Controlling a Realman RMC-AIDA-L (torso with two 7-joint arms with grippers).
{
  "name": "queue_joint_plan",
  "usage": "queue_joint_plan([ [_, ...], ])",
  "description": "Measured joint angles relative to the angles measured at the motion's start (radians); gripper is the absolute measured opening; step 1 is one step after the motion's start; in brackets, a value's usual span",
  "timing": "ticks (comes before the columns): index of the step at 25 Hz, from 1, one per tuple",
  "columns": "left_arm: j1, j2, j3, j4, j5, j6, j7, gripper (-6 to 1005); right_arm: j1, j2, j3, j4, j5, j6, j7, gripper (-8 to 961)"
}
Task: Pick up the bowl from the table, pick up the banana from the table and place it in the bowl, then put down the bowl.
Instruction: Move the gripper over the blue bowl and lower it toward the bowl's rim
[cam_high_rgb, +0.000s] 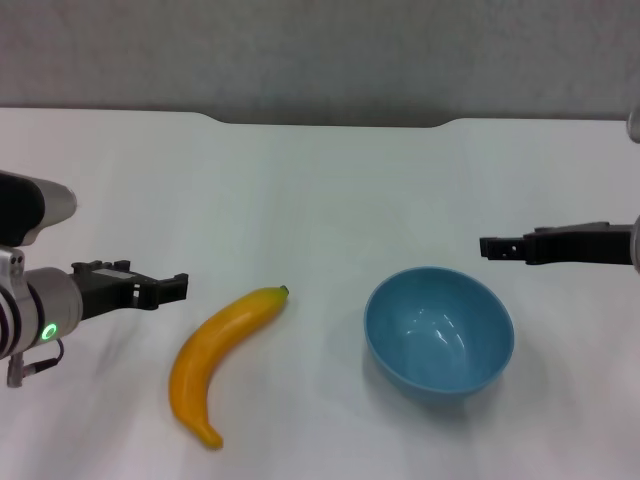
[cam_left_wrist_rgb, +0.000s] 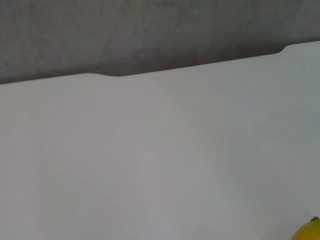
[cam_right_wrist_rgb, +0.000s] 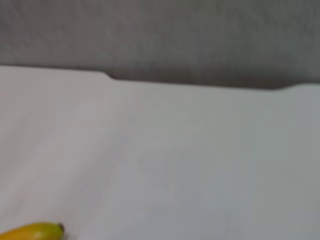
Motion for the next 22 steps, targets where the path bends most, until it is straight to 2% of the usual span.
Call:
queue_joint_plan([
  [6, 0.001, -0.002, 0.003, 0.007, 0.003, 0.039, 0.008, 878, 0.149, 0.000, 0.042, -0.186, -0.136, 0.125, 0.079, 879],
  [10, 0.006, -0.002, 0.003, 0.010, 0.004, 0.053, 0.008, 877, 0.236, 0.001, 0.041, -0.324, -0.159, 0.138, 0.073, 878],
  [22, 0.000, -0.004, 0.013, 0.032, 0.003, 0.077, 0.008, 877, 0.263, 0.009, 0.012, -0.417, -0.133, 0.065, 0.043, 877],
])
